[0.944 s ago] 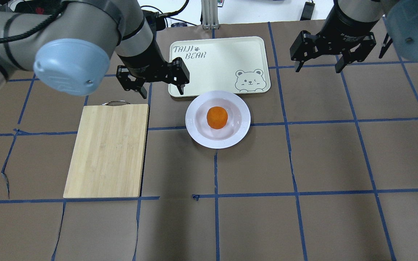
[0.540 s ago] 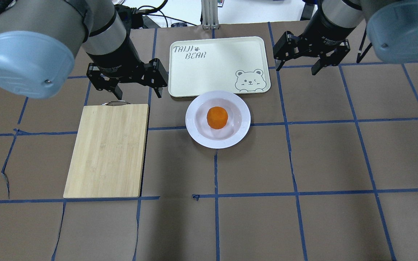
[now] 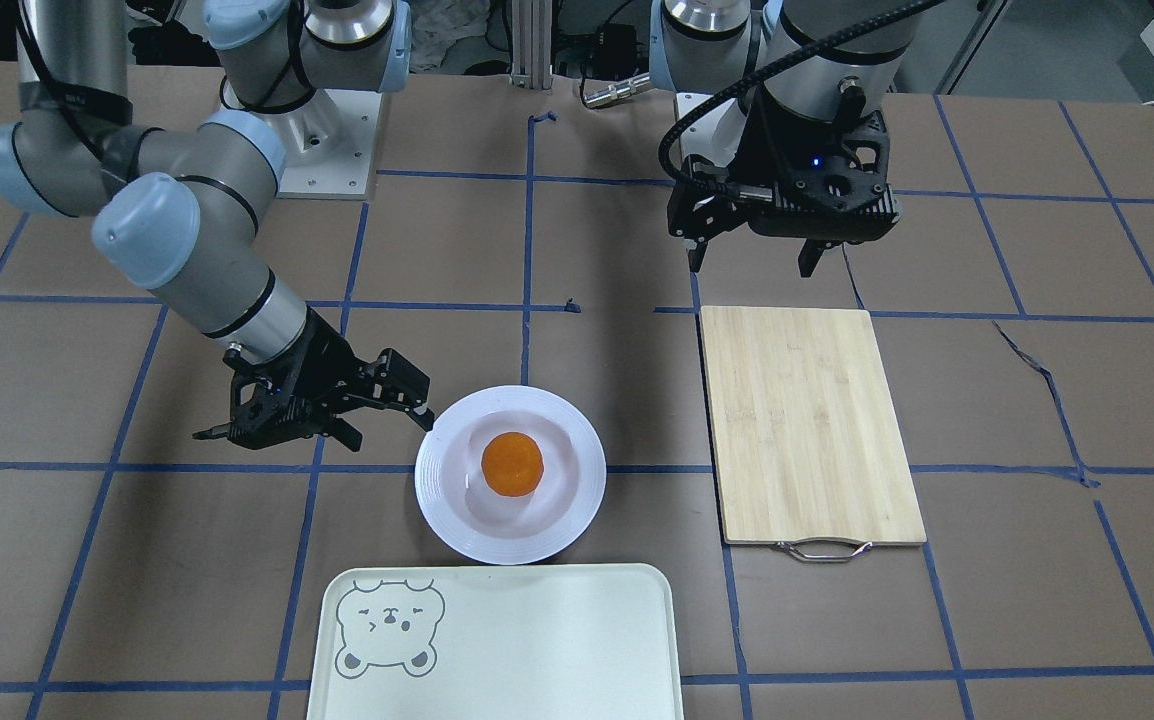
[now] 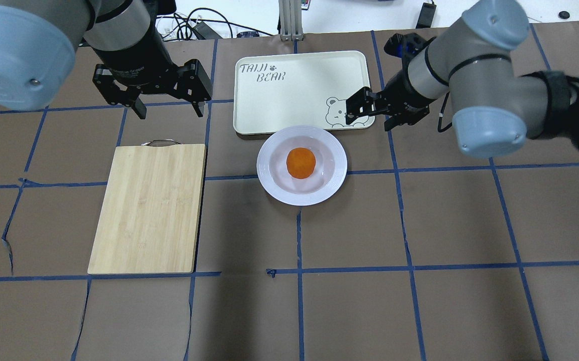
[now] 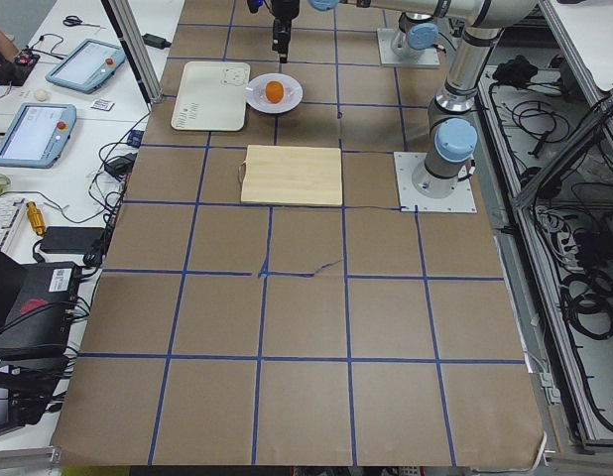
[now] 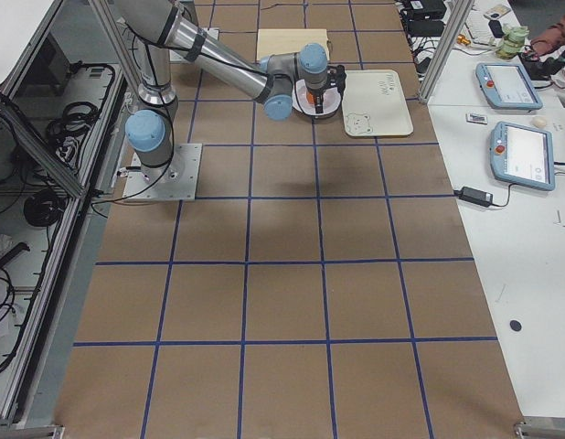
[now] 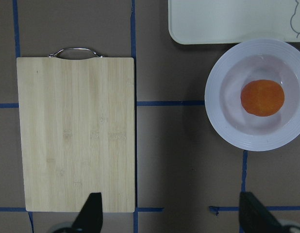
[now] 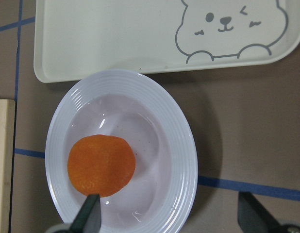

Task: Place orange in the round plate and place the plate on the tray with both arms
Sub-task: 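Reach the right gripper to the bowl rim and grip it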

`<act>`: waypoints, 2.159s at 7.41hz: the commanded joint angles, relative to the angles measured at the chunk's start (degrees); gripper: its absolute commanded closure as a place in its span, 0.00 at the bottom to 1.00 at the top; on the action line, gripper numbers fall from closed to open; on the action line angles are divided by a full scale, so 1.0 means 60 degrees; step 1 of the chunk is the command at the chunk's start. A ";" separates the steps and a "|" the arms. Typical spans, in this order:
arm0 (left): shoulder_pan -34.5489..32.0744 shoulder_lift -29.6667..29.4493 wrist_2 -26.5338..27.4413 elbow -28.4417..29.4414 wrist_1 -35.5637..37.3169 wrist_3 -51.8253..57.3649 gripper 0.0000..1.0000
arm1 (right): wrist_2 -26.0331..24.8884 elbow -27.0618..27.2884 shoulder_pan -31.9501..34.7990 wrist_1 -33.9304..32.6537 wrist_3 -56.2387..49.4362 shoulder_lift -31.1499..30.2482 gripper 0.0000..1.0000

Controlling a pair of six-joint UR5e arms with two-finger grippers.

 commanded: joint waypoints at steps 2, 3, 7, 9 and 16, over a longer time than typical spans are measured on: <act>0.0028 0.0027 -0.0073 -0.0013 0.0036 0.0254 0.00 | 0.1471 0.0268 -0.0220 -0.1097 0.0903 0.1102 0.01; 0.0028 0.0027 -0.0044 -0.0013 0.0036 0.0254 0.00 | 0.1676 0.0268 -0.0205 -0.1173 0.1084 0.1132 0.01; 0.0014 0.0056 -0.0029 -0.0072 0.0036 0.0268 0.00 | 0.1663 0.0312 -0.0132 -0.1086 0.1392 0.1688 0.00; 0.0028 0.0056 -0.0029 -0.0072 0.0036 0.0268 0.00 | 0.1664 0.0312 0.0188 -0.1173 0.2502 0.1747 0.03; 0.0014 0.0086 -0.0015 -0.0087 0.0036 0.0268 0.00 | 0.1429 0.0312 0.0278 -0.1086 0.3254 0.1835 0.65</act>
